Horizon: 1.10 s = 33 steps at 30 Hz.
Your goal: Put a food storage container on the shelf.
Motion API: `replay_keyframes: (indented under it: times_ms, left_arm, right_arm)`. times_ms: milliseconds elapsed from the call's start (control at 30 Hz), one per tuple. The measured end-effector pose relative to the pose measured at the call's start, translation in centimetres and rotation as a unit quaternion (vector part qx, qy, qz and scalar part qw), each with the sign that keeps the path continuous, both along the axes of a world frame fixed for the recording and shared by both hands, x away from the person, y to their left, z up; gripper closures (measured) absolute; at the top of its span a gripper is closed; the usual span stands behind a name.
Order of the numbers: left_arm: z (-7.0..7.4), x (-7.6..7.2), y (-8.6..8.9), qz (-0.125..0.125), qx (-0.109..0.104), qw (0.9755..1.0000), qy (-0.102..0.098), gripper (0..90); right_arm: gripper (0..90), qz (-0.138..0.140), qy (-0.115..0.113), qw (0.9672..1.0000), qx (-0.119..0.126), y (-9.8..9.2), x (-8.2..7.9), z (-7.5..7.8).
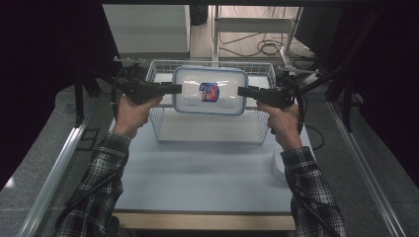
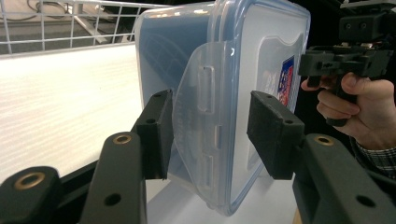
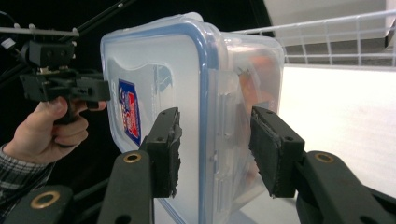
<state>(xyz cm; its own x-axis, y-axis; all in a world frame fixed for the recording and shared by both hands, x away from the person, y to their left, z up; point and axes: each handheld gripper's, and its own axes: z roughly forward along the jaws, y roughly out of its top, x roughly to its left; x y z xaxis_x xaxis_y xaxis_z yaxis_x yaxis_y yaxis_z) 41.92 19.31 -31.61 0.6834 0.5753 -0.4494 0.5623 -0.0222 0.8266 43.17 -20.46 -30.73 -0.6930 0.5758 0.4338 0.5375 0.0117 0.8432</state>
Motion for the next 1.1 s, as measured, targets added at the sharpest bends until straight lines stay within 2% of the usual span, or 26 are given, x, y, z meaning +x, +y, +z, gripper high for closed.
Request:
replay_keyframes:
  times_ms: [33,100,433,667,700,867,967,1033,1067,1100]
  left_arm:
    - [-0.2,0.5,0.0,0.001,-0.008,0.9999,0.007,51.8]
    - [-0.3,0.9,-0.1,0.002,-0.009,0.9999,0.008,51.8]
    - [-0.5,2.6,-0.2,0.012,-0.015,0.9998,0.004,51.5]
    - [-0.8,2.9,-0.1,0.022,-0.024,0.9995,0.003,49.8]
    - [-0.8,2.9,-0.2,0.025,-0.019,0.9995,-0.002,49.3]
    - [-0.8,2.8,-0.4,0.029,-0.01,0.9995,-0.011,48.1]
    - [-1.0,2.7,-0.9,0.039,0.004,0.9992,-0.009,44.4]
    - [-1.1,2.8,-0.9,0.041,0.003,0.9992,-0.005,40.9]
    - [-1.4,3.0,-0.8,0.044,-0.009,0.999,0.002,40.9]
    - [-1.6,3.2,-0.7,0.042,-0.017,0.9989,0.006,40.7]
  right_arm:
    - [53.5,-0.004,-0.003,1.0,0.0,0.0,0.6,0.2]
    - [53.3,-0.009,-0.001,1.0,0.001,0.0,1.1,0.4]
    - [52.3,-0.021,0.01,0.9997,0.004,0.1,2.9,0.3]
    - [50.4,-0.032,0.0,0.9994,-0.011,0.5,3.0,0.4]
    - [50.2,-0.033,-0.006,0.9992,-0.02,0.7,2.9,0.5]
    - [49.6,-0.036,-0.007,0.9991,-0.02,0.8,3.0,0.5]
    - [52.1,-0.054,-0.016,0.9958,-0.073,1.3,2.9,0.4]
    - [50.4,-0.056,-0.017,0.9951,-0.08,1.5,2.9,0.3]
    - [49.5,-0.062,-0.017,0.9937,-0.091,1.7,2.9,0.1]
    - [50.7,-0.065,-0.015,0.9939,-0.088,1.7,3.1,-0.1]
